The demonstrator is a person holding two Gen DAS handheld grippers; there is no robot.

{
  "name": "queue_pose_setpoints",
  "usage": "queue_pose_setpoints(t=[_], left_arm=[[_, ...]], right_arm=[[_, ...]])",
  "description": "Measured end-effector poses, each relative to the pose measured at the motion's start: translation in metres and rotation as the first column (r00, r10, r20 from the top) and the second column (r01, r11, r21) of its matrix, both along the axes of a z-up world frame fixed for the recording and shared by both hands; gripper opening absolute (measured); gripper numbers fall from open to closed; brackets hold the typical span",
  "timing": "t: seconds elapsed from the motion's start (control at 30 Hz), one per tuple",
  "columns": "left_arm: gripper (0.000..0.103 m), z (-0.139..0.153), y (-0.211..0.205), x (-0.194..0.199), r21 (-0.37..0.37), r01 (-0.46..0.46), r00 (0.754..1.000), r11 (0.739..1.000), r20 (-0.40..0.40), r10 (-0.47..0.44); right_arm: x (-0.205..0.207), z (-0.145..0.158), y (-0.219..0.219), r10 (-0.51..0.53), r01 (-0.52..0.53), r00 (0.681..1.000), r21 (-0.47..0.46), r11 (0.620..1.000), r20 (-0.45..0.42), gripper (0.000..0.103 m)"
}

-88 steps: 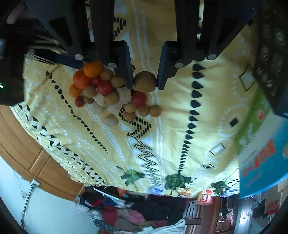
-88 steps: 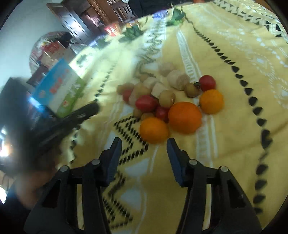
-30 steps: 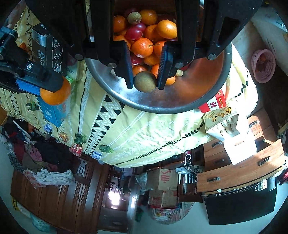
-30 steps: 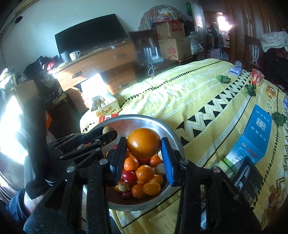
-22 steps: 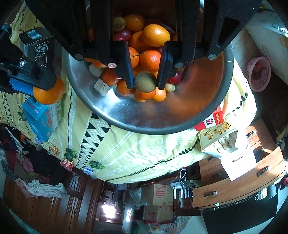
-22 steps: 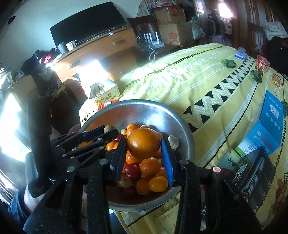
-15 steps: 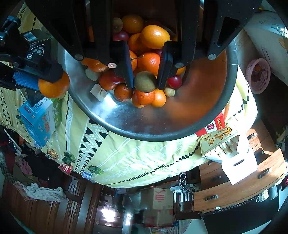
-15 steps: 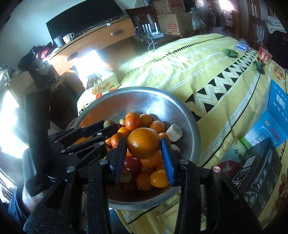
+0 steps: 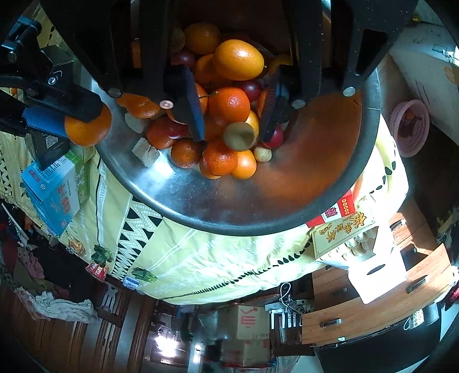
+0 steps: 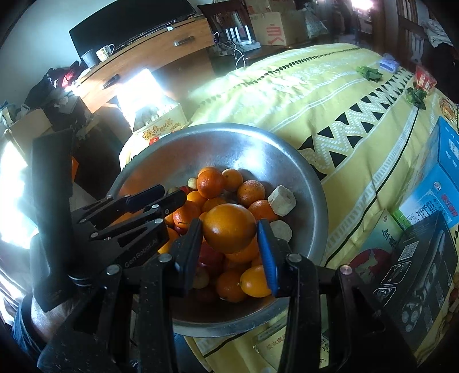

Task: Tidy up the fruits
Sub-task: 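Open both tools to drop the fruits into the bowl and withdraw, then move both tools back to the fruit pile on the bedspread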

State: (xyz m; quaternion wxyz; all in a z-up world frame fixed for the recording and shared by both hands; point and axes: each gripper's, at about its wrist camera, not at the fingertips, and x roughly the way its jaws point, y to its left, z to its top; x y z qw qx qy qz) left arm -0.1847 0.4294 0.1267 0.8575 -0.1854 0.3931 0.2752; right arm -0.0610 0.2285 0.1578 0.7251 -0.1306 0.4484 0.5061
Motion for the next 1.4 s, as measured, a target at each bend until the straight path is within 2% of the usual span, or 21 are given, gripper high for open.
queue_pose_setpoints(t=[0.13, 0.3, 0.43, 0.67, 0.8, 0.9, 1.0, 1.1, 1.17, 1.27, 1.33, 1.4], left_arm=[[0.056, -0.002, 0.003, -0.001, 0.003, -0.018, 1.0, 1.0, -0.008, 0.018], [0.064, -0.002, 0.004, -0.003, 0.014, -0.039, 0.999, 0.999, -0.015, 0.039], [0.067, -0.001, 0.002, -0.005, 0.021, -0.045, 0.999, 0.999, -0.02, 0.045], [0.067, 0.021, -0.013, -0.01, 0.055, -0.035, 0.999, 0.998, 0.014, 0.035], [0.067, 0.051, -0.036, -0.013, 0.093, -0.004, 0.996, 0.996, 0.094, -0.005], [0.067, 0.079, -0.065, -0.009, 0.116, 0.064, 0.981, 0.991, 0.174, -0.083], [0.067, 0.104, -0.11, 0.003, 0.154, 0.173, 0.95, 0.973, 0.236, -0.206], [0.067, 0.122, -0.167, 0.022, 0.181, 0.311, 0.897, 0.933, 0.269, -0.351], [0.067, 0.13, -0.208, 0.035, 0.185, 0.4, 0.854, 0.898, 0.281, -0.438], [0.067, 0.134, -0.269, 0.056, 0.183, 0.536, 0.774, 0.824, 0.285, -0.566], [0.067, 0.126, -0.306, 0.074, 0.149, 0.617, 0.725, 0.773, 0.276, -0.631], [0.067, 0.111, -0.336, 0.095, 0.099, 0.679, 0.687, 0.728, 0.263, -0.677]], right_arm=[[0.0, 0.002, -0.001, -0.006, 0.006, 1.0, 0.012, 1.0, 0.005, 0.041], [-0.001, 0.01, -0.005, -0.025, 0.024, 0.999, 0.036, 0.999, 0.035, 0.073], [-0.004, 0.019, -0.014, -0.032, 0.03, 0.999, 0.068, 0.997, 0.034, 0.075], [-0.026, 0.051, -0.052, -0.036, 0.016, 0.993, 0.173, 0.985, 0.114, 0.075], [-0.04, 0.067, -0.095, -0.071, 0.029, 0.982, 0.237, 0.971, 0.174, 0.075], [-0.047, 0.071, -0.142, -0.144, 0.085, 0.968, 0.269, 0.959, 0.208, 0.075], [-0.043, 0.066, -0.186, -0.229, 0.17, 0.953, 0.274, 0.947, 0.197, 0.075], [-0.035, 0.053, -0.241, -0.34, 0.287, 0.922, 0.262, 0.922, 0.186, 0.075], [-0.03, 0.041, -0.269, -0.399, 0.355, 0.901, 0.238, 0.904, 0.169, 0.075], [-0.021, 0.019, -0.317, -0.49, 0.462, 0.863, 0.199, 0.864, 0.121, 0.075], [-0.015, 0.006, -0.347, -0.543, 0.523, 0.835, 0.176, 0.834, 0.093, 0.075], [-0.011, -0.003, -0.372, -0.582, 0.566, 0.81, 0.163, 0.808, 0.072, 0.075]])
